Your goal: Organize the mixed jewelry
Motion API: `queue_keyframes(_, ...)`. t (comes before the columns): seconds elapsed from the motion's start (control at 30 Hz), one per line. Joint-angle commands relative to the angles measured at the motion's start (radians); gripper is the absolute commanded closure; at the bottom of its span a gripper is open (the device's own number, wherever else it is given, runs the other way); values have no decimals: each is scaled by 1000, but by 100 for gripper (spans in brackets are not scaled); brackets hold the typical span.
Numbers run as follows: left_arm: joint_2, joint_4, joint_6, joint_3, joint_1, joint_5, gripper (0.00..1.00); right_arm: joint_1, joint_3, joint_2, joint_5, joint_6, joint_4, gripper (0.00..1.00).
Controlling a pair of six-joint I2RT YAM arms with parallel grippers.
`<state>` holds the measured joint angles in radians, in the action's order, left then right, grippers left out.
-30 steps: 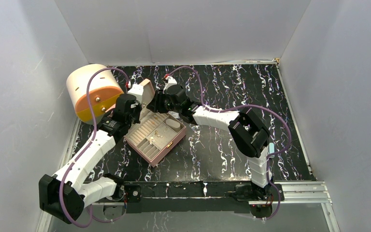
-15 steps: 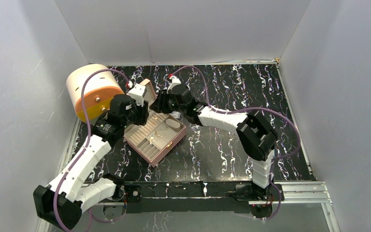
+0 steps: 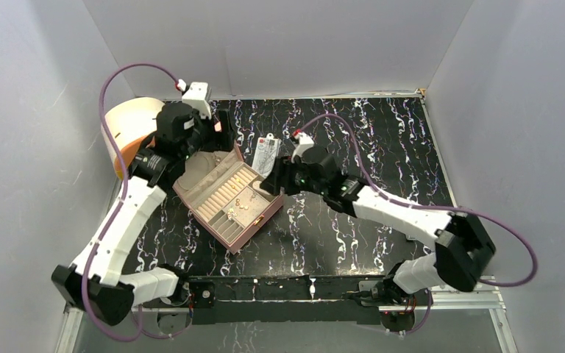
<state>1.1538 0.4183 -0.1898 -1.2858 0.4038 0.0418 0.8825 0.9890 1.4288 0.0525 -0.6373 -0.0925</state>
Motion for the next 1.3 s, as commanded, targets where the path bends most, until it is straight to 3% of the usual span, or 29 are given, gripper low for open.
queue_keyframes(0.0,114,55,-15,-128,-43,29,21,-7,-72,-144,-90,-45,91,28)
queue_keyframes(0.3,270,125,34,-210,-203,-39,21,-6,-129,-243,-100,-117,143,28)
queue_keyframes(0.53,261,134,56,-180,-207,-221,23,-6,-92,-160,-31,-160,123,29)
queue_keyframes(0.73,203,130,62,-136,-207,-239,24,-6,-70,-125,-14,-171,114,29)
queue_keyframes(0.97,203,144,55,-96,-207,-216,38,-6,-48,-119,-27,-175,103,31)
queue_keyframes(1.13,197,147,52,-92,-207,-192,53,-6,33,-67,-47,-175,101,40)
queue_keyframes(1.27,172,146,44,-57,-206,-237,56,-5,144,24,-46,-162,77,44)
